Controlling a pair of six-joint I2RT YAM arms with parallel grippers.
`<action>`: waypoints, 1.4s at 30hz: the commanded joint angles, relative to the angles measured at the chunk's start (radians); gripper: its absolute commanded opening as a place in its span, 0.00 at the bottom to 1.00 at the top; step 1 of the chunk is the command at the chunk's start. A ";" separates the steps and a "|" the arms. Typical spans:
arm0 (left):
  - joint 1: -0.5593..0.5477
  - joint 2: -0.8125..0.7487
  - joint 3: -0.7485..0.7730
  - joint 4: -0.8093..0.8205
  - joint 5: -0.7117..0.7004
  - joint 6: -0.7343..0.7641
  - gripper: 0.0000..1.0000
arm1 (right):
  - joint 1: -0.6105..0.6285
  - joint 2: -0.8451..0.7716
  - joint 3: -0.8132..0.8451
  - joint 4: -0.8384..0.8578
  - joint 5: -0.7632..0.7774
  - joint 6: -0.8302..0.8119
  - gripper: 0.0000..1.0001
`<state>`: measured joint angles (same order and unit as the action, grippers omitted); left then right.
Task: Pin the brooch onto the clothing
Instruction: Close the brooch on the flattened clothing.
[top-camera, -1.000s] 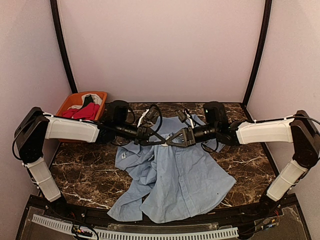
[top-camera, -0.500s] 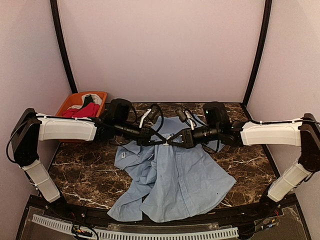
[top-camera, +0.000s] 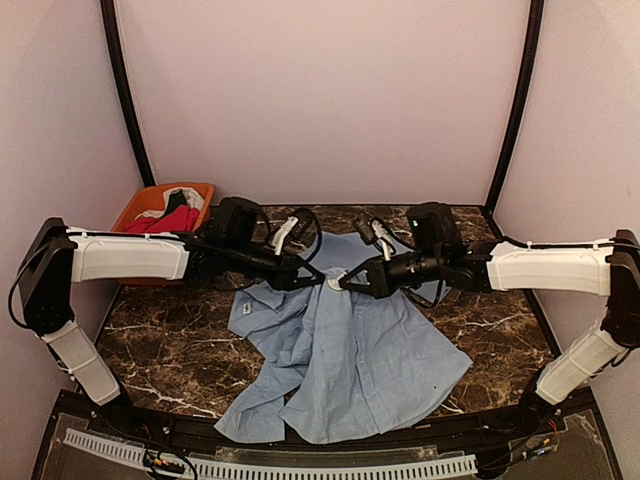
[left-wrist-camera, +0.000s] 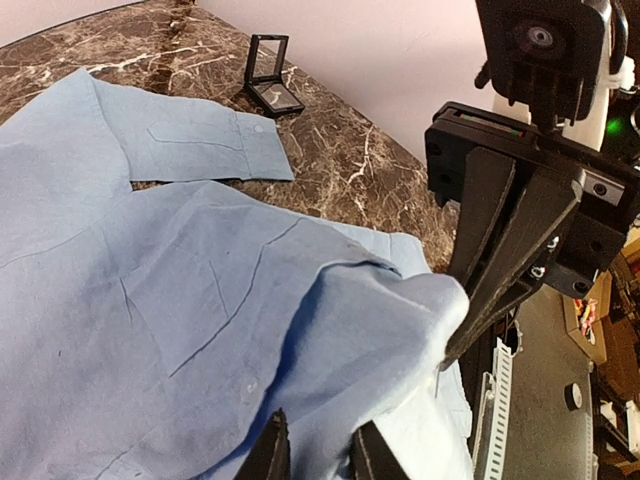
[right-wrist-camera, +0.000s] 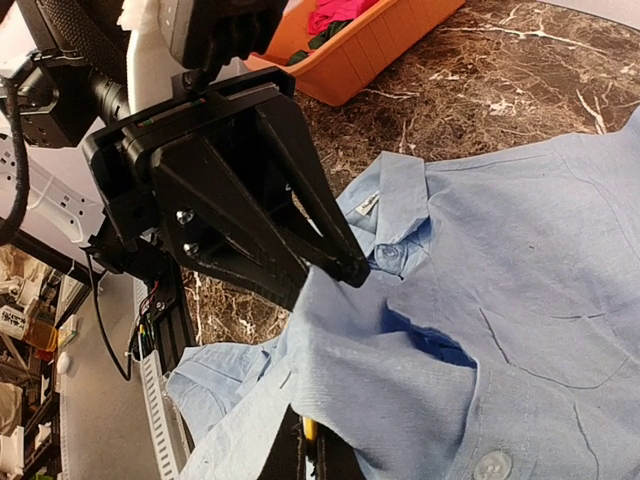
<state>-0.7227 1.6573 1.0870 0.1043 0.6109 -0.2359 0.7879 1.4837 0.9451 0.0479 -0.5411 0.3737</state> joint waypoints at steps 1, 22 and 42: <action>0.014 -0.075 -0.052 0.069 -0.002 -0.005 0.23 | 0.012 -0.028 0.035 -0.005 -0.026 -0.021 0.00; 0.019 -0.066 0.131 -0.298 0.347 0.414 0.53 | 0.010 0.018 0.119 -0.082 -0.276 -0.039 0.00; -0.013 -0.002 0.265 -0.457 0.253 0.532 0.44 | 0.011 0.050 0.160 -0.137 -0.324 -0.057 0.00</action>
<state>-0.7139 1.6318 1.3029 -0.2668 0.8921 0.2382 0.7921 1.5261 1.0698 -0.0898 -0.8398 0.3317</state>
